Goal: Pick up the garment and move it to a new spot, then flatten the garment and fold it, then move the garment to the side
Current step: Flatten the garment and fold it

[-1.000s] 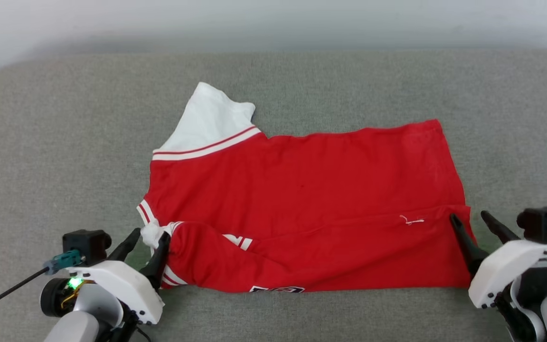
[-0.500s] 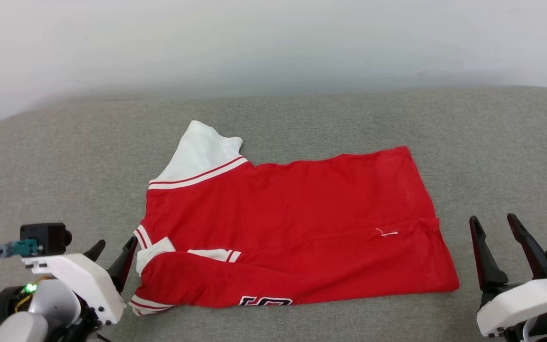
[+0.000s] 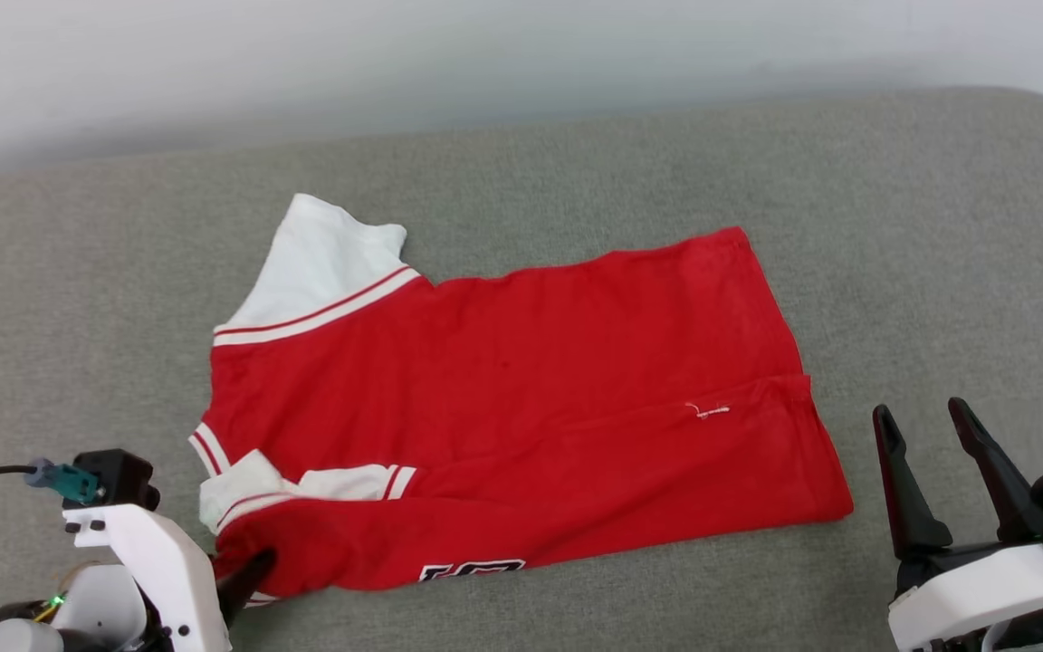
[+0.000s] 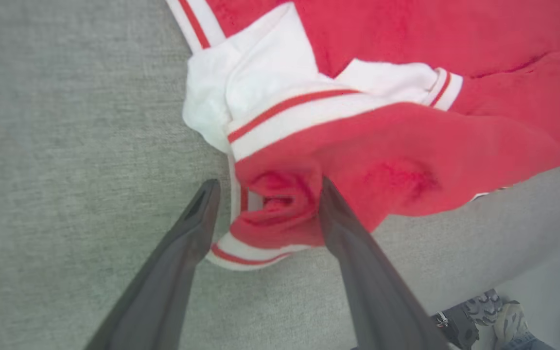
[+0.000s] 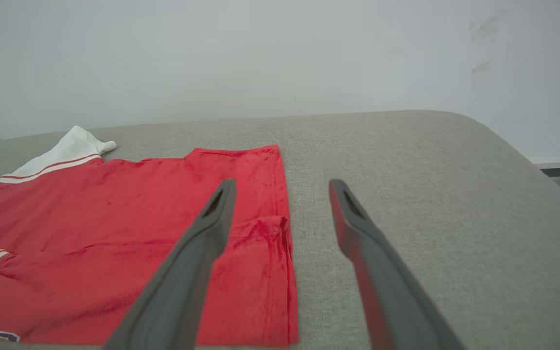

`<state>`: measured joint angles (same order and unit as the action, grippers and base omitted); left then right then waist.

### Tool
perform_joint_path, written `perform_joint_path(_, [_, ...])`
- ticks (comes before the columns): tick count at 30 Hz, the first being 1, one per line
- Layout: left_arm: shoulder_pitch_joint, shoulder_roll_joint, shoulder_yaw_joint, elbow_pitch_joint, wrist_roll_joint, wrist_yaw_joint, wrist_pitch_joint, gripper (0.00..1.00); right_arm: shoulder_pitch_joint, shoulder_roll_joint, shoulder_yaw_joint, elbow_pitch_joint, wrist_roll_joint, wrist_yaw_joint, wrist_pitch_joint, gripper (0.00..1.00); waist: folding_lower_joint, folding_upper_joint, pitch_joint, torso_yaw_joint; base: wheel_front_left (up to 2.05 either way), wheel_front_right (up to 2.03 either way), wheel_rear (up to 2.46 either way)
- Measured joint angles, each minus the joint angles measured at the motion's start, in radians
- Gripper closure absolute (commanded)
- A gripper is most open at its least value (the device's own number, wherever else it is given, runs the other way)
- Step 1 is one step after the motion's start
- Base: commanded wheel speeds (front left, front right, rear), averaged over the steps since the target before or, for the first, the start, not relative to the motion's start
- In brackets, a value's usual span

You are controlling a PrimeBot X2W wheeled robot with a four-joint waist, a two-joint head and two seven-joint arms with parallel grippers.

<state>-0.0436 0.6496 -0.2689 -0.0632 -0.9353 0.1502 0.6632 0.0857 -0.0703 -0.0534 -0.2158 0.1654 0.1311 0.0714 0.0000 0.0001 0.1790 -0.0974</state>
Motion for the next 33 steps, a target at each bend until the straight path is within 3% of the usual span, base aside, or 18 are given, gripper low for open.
perform_joint_path(7, [-0.039,-0.036,-0.032,0.096,-0.024,-0.001,0.042,0.00,-0.032,-0.001,0.001,0.016,0.018,0.000,0.011,0.00,-0.0001,0.0000,0.070,-0.018,0.00,0.00,0.00])
perform_joint_path(8, [-0.046,-0.045,-0.032,0.108,-0.033,-0.005,0.043,0.22,-0.036,-0.005,0.000,0.022,0.027,0.000,0.022,0.00,-0.0001,0.0000,0.073,-0.019,0.00,0.00,0.00])
perform_joint_path(9, [-0.051,-0.052,-0.032,0.119,-0.038,-0.012,0.043,0.60,-0.037,-0.012,-0.003,0.025,0.036,0.000,0.033,0.00,-0.0001,0.0000,0.074,-0.018,0.00,0.00,0.00])
perform_joint_path(10, [-0.056,-0.056,-0.035,0.128,-0.038,-0.021,0.040,0.85,-0.038,-0.021,-0.007,0.028,0.049,0.000,0.048,0.00,-0.0002,0.0000,0.073,-0.016,0.00,0.00,0.00])
perform_joint_path(11, [-0.060,-0.060,-0.037,0.137,-0.039,-0.028,0.036,1.00,-0.039,-0.031,-0.010,0.032,0.060,0.000,0.069,0.00,-0.0003,0.0000,0.072,-0.012,0.00,0.00,0.00])
perform_joint_path(16, [-0.079,-0.087,-0.050,0.161,-0.040,-0.059,0.009,1.00,-0.050,-0.108,-0.016,0.074,0.156,0.000,0.241,0.00,-0.0002,0.0000,0.062,0.013,0.00,0.00,0.00])
perform_joint_path(22, [-0.085,-0.089,-0.056,0.112,-0.021,-0.072,-0.023,1.00,-0.093,-0.196,-0.009,0.152,0.260,0.000,0.531,0.00,0.0000,0.0000,0.051,0.050,0.00,0.00,0.00])
perform_joint_path(31, [-0.106,-0.060,-0.057,-0.053,0.009,-0.057,-0.010,1.00,-0.252,-0.209,0.067,0.315,0.332,0.000,0.742,0.00,0.0000,0.0000,0.104,0.106,0.00,0.00,0.00])
perform_joint_path(32, [-0.106,-0.059,-0.059,-0.062,0.010,-0.053,-0.006,1.00,-0.269,-0.209,0.078,0.336,0.349,-0.002,0.754,0.95,0.0000,0.0000,0.111,0.111,0.00,0.00,0.00])
perform_joint_path(33, [-0.106,-0.058,-0.059,-0.062,0.010,-0.049,-0.005,1.00,-0.288,-0.211,0.093,0.358,0.364,-0.002,0.751,1.00,0.0001,0.0000,0.113,0.112,0.00,0.00,0.00])
